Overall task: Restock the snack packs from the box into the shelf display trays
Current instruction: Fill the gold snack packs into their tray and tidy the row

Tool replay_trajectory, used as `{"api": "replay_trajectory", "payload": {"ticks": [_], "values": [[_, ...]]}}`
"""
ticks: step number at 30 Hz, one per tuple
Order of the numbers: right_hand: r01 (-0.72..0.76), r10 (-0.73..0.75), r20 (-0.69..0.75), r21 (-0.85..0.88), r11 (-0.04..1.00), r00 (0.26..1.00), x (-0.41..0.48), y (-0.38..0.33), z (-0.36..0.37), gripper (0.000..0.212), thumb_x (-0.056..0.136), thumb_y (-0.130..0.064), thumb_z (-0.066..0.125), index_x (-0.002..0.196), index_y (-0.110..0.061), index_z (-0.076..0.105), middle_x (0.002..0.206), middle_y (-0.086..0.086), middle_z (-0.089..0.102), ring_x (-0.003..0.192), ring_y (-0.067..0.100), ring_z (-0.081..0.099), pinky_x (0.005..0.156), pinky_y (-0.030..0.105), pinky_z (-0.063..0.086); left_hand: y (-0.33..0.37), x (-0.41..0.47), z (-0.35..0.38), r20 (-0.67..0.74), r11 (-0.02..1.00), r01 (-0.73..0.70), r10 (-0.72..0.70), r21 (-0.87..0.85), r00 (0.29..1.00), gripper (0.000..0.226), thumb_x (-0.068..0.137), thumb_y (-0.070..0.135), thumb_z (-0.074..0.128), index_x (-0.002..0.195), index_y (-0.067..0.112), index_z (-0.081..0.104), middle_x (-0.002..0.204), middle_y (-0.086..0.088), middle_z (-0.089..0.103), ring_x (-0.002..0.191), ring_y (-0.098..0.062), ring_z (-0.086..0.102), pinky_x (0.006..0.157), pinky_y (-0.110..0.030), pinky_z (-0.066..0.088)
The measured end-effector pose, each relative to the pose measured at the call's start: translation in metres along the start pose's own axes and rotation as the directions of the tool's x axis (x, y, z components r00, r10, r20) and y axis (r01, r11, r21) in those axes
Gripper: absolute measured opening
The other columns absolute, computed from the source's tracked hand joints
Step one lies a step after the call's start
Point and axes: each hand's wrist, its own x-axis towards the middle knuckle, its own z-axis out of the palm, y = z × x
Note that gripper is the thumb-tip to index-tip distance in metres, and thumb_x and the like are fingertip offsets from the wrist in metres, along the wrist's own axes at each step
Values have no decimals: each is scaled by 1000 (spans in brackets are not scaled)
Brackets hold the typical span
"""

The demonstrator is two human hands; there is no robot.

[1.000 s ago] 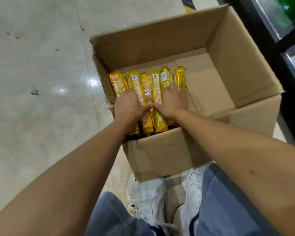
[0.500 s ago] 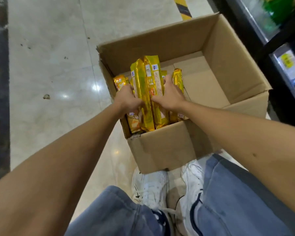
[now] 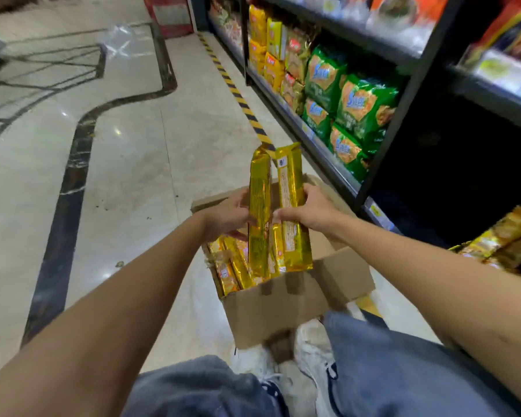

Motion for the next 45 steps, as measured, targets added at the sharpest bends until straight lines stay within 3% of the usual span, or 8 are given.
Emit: {"api": "replay_trajectory", "payload": {"ticks": [5, 15, 20, 28, 32, 35, 41, 45], "values": [[85, -82, -42, 68, 994, 996, -70, -34, -36, 58, 71, -20, 81, 118, -17, 49, 110, 2, 63, 99, 18, 62, 88, 34, 52, 41, -48, 38, 64, 995, -32, 38, -98, 997, 37, 84, 3, 47, 115, 21, 55, 96, 0, 71, 80, -13, 67, 87, -48, 51], [63, -58, -43, 144, 988, 997, -170, -22, -90, 28, 82, -23, 71, 104, -24, 55, 99, -3, 65, 90, 14, 65, 78, 27, 54, 78, -80, 106, 133, 988, -93, 109, -122, 985, 74, 71, 38, 76, 134, 22, 41, 122, -4, 65, 108, -24, 65, 84, -49, 56], [-64, 77, -88, 142, 988, 993, -205, 4, -134, 13, 87, -9, 58, 83, -16, 48, 67, 3, 51, 49, 12, 46, 43, 23, 34, 100, -72, 144, 149, 989, -108, 122, -99, 981, 48, 88, 17, 65, 131, 15, 42, 110, -4, 67, 91, -19, 68, 69, -35, 57], [-109, 143, -272, 136, 985, 952, -274, 37, -209, 21, 84, -9, 67, 72, -14, 50, 58, 0, 52, 40, 4, 46, 39, 16, 32, 140, -59, 225, 273, 985, -171, 173, -32, 946, 33, 85, 7, 66, 115, 18, 55, 99, 0, 70, 84, -11, 69, 70, -29, 58], [-163, 201, -316, 141, 976, 927, -306, 56, -229, 33, 67, -36, 82, 82, -14, 63, 78, -2, 67, 69, 6, 64, 70, 27, 56, 164, -55, 263, 315, 974, -224, 208, 15, 926, 35, 82, 2, 68, 110, 19, 58, 96, 0, 72, 82, -10, 71, 66, -24, 56], [-199, 211, -388, 72, 977, 897, -320, 78, -238, 54, 52, -56, 84, 93, -26, 68, 96, -7, 71, 91, 9, 65, 86, 28, 51, 173, -49, 288, 358, 965, -253, 214, 65, 909, 39, 79, 2, 71, 115, 15, 59, 98, -5, 73, 83, -13, 71, 64, -25, 57], [-256, 310, -495, 174, 951, 812, -316, 122, -247, 26, 59, -31, 88, 70, -23, 66, 74, -7, 68, 64, 4, 61, 57, 20, 44, 175, -6, 314, 410, 954, -281, 217, 103, 886, 33, 78, -7, 69, 106, 9, 61, 71, 5, 72, 66, -5, 69, 54, -21, 54], [-316, 411, -522, 266, 911, 747, -281, 155, -254, 26, 65, -7, 83, 63, -12, 58, 50, -3, 60, 32, 4, 50, 39, 18, 42, 167, 43, 329, 374, 950, -303, 254, 77, 892, 34, 75, -8, 71, 107, 1, 65, 86, -3, 71, 70, -10, 70, 60, -25, 58]]}}
